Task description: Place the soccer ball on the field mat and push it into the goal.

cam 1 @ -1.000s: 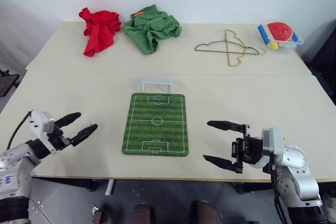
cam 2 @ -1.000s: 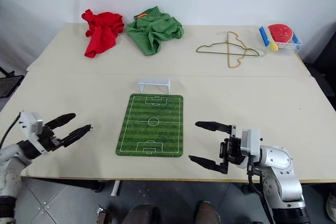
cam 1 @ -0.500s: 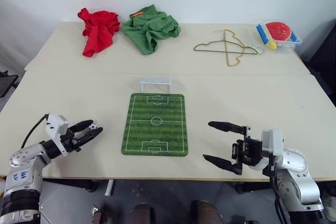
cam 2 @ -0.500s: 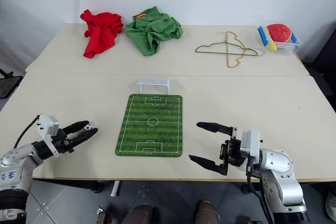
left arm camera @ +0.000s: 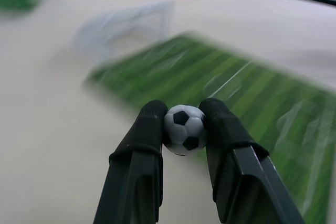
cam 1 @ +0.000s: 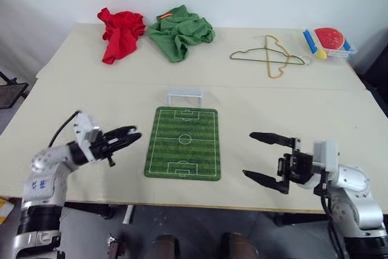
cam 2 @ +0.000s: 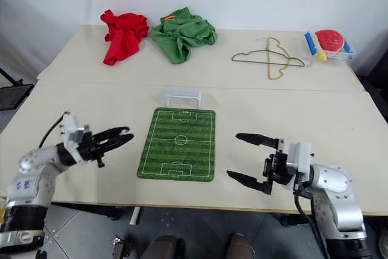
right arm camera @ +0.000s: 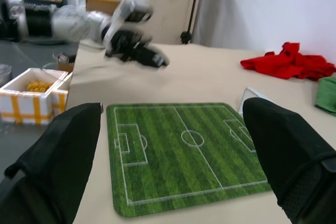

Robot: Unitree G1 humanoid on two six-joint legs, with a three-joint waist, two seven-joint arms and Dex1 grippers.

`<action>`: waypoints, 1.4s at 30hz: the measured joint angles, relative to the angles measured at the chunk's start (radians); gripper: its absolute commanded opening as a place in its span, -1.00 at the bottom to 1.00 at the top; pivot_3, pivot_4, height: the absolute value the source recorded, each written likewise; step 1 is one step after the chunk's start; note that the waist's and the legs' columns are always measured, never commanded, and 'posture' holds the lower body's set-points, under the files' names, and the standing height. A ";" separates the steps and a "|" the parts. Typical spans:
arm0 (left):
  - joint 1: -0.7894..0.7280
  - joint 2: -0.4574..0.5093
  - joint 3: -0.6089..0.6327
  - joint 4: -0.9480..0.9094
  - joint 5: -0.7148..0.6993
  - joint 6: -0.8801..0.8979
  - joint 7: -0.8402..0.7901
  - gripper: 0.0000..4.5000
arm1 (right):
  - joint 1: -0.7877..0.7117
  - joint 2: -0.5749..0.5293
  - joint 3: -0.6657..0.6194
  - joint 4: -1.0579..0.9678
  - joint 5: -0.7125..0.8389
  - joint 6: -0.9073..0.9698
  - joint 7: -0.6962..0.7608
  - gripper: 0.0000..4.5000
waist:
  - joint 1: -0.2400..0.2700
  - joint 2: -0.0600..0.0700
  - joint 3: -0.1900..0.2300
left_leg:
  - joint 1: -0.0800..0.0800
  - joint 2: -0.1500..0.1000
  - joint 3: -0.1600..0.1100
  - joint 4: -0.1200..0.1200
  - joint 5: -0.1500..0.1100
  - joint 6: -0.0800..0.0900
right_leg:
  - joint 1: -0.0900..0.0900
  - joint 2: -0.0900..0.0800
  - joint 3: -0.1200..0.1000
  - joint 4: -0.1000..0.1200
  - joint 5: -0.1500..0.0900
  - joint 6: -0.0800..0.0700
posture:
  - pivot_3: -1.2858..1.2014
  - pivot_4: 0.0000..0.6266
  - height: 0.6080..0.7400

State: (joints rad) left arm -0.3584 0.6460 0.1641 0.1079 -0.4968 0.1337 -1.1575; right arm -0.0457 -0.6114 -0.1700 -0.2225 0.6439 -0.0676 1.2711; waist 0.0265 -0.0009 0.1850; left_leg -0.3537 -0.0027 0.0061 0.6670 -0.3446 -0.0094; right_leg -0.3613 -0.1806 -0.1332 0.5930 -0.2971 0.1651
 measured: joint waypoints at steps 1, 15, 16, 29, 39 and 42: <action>-0.023 -0.008 -0.038 -0.030 0.001 0.004 -0.021 -0.62 | 0.008 -0.011 -0.005 0.008 0.000 0.000 0.010 1.00 | -0.001 0.000 0.000 | 0.000 0.000 0.001 0.000 0.000 0.000 | 0.000 0.000 0.000 0.000 0.000 0.000 | 0.03 -0.52 1.00; -0.085 -0.118 -0.318 0.182 0.224 -0.218 -0.125 -0.62 | 0.159 -0.031 -0.037 0.013 -0.042 -0.062 0.023 1.00 | -0.002 0.000 0.000 | 0.001 0.001 0.002 0.000 0.000 0.000 | 0.000 0.001 0.001 -0.001 0.000 0.000 | 0.03 -0.52 1.00; -0.086 -0.118 -0.322 0.190 0.232 -0.237 -0.131 -0.62 | 0.174 -0.031 -0.037 0.003 -0.043 -0.063 0.019 1.00 | 0.000 0.000 0.000 | 0.000 0.001 0.002 0.000 0.000 0.000 | 0.000 0.001 0.001 -0.001 0.000 0.000 | 0.03 -0.52 1.00; -0.101 -0.136 -0.339 0.253 0.260 -0.311 -0.162 -0.62 | 0.194 -0.031 -0.037 -0.030 -0.044 -0.062 -0.041 1.00 | 0.001 0.000 0.000 | 0.001 0.000 0.002 0.001 0.000 0.001 | 0.001 0.001 0.001 -0.001 0.001 0.001 | 0.03 -0.52 1.00; -0.101 -0.143 -0.338 0.249 0.254 -0.298 -0.163 0.76 | 0.188 -0.031 -0.035 -0.044 -0.035 -0.034 -0.057 1.00 | 0.000 0.000 0.000 | 0.001 0.000 0.002 0.001 0.000 0.001 | 0.001 0.001 0.001 -0.001 0.001 0.001 | 0.03 -0.52 1.00; -0.092 -0.145 -0.337 0.240 0.249 -0.301 -0.163 0.98 | 0.187 -0.030 -0.033 -0.045 -0.035 -0.032 -0.059 1.00 | -0.001 0.000 0.000 | 0.001 0.000 0.002 0.001 0.000 0.001 | 0.001 0.001 0.001 -0.001 0.001 0.001 | 0.03 -0.52 1.00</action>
State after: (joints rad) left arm -0.4505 0.5011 -0.1725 0.3476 -0.2475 -0.1670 -1.3206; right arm 0.1414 -0.6419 -0.2027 -0.2670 0.6092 -0.0991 1.2116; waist 0.0260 -0.0004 0.1851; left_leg -0.3528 -0.0022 0.0080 0.6678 -0.3448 -0.0089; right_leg -0.3604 -0.1798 -0.1322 0.5916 -0.2962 0.1659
